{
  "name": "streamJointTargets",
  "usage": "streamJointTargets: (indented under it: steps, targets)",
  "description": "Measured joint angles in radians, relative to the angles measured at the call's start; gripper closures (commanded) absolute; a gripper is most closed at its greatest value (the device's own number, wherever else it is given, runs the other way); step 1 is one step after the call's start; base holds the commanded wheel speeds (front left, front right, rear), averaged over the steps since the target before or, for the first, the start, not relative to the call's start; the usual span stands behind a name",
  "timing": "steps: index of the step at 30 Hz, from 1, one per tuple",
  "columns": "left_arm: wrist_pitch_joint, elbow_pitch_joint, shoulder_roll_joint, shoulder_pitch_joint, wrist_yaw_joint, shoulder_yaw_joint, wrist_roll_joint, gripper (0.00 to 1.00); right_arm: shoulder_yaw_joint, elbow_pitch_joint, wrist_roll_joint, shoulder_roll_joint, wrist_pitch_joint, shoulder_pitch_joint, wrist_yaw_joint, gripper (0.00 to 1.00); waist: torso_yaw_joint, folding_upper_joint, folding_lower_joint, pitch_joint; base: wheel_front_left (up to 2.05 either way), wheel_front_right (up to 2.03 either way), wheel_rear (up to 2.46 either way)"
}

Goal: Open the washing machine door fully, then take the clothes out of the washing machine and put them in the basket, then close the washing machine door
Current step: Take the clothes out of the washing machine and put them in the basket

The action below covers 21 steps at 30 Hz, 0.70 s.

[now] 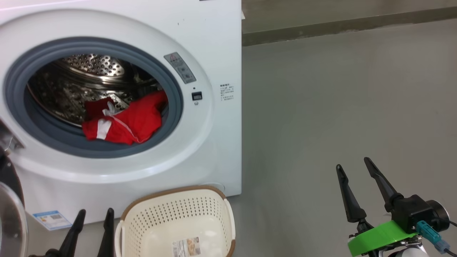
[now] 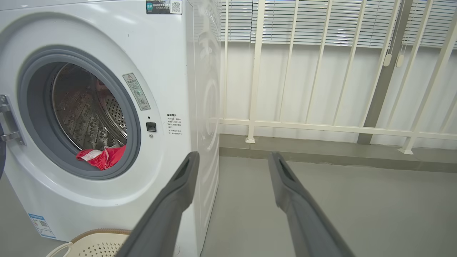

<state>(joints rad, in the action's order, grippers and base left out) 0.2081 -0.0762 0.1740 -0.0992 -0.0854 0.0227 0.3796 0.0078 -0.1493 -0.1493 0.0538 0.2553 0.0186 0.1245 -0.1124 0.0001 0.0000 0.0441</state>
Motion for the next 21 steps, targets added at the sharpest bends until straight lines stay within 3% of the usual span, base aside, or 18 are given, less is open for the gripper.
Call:
streamJointTargets:
  steps: [9,21]
  targets:
    - [0.015,0.017,-0.001,0.0,0.001,0.003,0.0,0.0,0.0,-0.01,0.0,0.0,0.0,0.0,0.0,0.0,0.002,-0.0001,0.0,-0.003,1.07,-1.07,0.0]
    - [0.024,0.006,0.001,0.0,0.007,0.002,0.0,0.0,0.0,-0.011,0.0,0.0,0.0,0.0,0.0,0.0,0.003,0.0,0.0,0.003,0.06,-0.06,0.0]
